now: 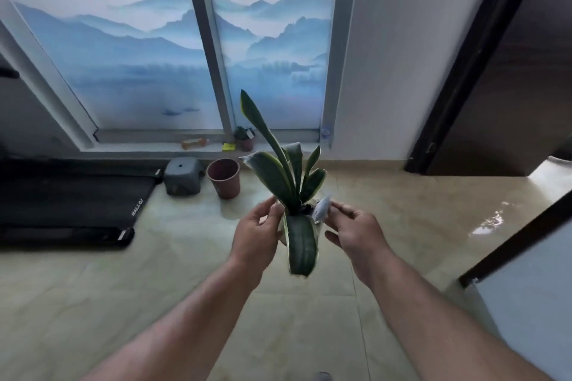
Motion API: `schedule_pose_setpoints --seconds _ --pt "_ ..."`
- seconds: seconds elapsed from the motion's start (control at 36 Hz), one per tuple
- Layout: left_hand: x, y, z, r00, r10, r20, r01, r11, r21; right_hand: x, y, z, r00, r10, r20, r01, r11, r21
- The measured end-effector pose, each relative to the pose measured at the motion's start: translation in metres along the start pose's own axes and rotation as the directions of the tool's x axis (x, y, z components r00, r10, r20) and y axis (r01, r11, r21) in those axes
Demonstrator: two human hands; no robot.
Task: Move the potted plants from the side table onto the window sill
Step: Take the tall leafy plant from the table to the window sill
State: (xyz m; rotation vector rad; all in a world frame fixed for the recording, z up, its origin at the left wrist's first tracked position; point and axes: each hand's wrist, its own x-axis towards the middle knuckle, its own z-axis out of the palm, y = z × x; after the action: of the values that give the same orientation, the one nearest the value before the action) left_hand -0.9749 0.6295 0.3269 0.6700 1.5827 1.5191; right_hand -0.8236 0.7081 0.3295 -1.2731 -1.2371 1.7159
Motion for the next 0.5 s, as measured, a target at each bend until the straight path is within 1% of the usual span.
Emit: schedule_pose_setpoints --seconds 0.11,0.28,0.42,0.5 --pt "0.064 0.012 0.000 0.998 -0.026 -0.049 0.026 1.000 -0.005 0.067 -0.021 0.017 0.998 0.006 0.059 -0.006 1.000 -0.014" --pt "0.149 0.024 -0.012 0.990 -0.070 -0.124 0.066 0.997 -0.033 0.157 -0.049 0.051 0.995 0.035 0.090 -0.029 0.997 -0.071" --pt "0.210 0.030 -0.031 0.988 -0.087 -0.125 0.079 0.995 -0.062 0.214 -0.064 0.086 0.992 0.051 0.113 -0.041 0.995 -0.090" --pt "0.271 0.031 -0.050 0.988 -0.095 -0.119 0.088 0.994 -0.062 0.264 -0.074 0.118 0.992 0.044 0.117 -0.032 0.994 -0.108"
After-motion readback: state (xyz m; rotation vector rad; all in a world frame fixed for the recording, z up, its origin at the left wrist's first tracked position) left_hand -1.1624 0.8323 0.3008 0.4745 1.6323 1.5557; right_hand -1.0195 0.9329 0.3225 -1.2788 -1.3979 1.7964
